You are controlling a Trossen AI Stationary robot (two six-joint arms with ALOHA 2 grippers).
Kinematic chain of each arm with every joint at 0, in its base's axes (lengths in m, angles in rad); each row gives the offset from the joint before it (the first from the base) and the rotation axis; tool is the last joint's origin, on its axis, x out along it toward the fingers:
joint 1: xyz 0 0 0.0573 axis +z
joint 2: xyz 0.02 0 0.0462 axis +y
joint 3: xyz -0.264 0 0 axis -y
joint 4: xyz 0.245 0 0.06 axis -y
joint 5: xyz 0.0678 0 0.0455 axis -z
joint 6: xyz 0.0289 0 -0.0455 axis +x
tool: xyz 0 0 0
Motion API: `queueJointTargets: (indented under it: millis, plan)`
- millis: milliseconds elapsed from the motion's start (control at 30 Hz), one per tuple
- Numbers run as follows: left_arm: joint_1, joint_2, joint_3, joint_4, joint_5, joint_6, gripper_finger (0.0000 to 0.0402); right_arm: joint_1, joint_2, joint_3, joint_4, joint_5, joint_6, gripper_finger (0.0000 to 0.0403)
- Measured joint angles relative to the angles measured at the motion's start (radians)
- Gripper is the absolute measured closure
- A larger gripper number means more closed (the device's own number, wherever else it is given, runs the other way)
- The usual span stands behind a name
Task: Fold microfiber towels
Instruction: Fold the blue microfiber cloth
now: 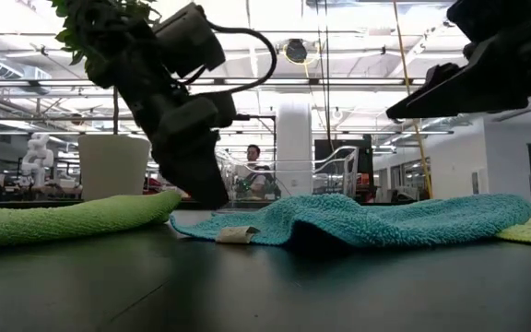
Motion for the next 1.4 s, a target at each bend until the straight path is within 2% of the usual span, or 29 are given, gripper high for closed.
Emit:
queueJointTargets:
  millis: [133,233,400,467,667,1100,1200,1333,1400]
  plan:
    - [0.004,0.000,-0.014,0.061,0.057,-0.014,0.0168,-0.024,0.042,0.000,-0.001,-0.026,0.006,0.0119]
    - [0.005,0.000,-0.015,0.052,0.058,-0.011,0.0199,-0.045,0.078,0.000,0.003,-0.037,0.027,0.0119]
    - [0.003,0.000,-0.015,0.040,0.058,-0.007,0.0238,-0.084,0.148,0.000,0.007,-0.143,0.085,0.0119]
    - [0.002,0.000,-0.015,0.034,0.058,-0.005,0.0247,-0.098,0.178,0.000,0.007,-0.154,0.099,0.0119]
    - [0.000,0.029,-0.014,0.045,0.080,-0.018,0.0256,-0.123,0.227,0.000,0.042,-0.155,0.107,0.0119]
    - [-0.006,0.098,-0.011,0.136,0.104,-0.061,0.0261,-0.128,0.228,0.000,0.046,-0.155,0.105,0.0119]
    - [-0.007,0.100,-0.011,0.137,0.085,-0.033,0.0294,-0.128,0.228,0.000,0.046,-0.155,0.106,0.0119]
    - [-0.006,0.100,-0.012,0.124,0.055,0.023,0.0382,-0.128,0.228,0.000,0.046,-0.156,0.107,0.0119]
    - [-0.007,0.100,-0.012,0.108,0.047,0.033,0.0390,-0.128,0.228,0.000,0.046,-0.155,0.107,0.0119]
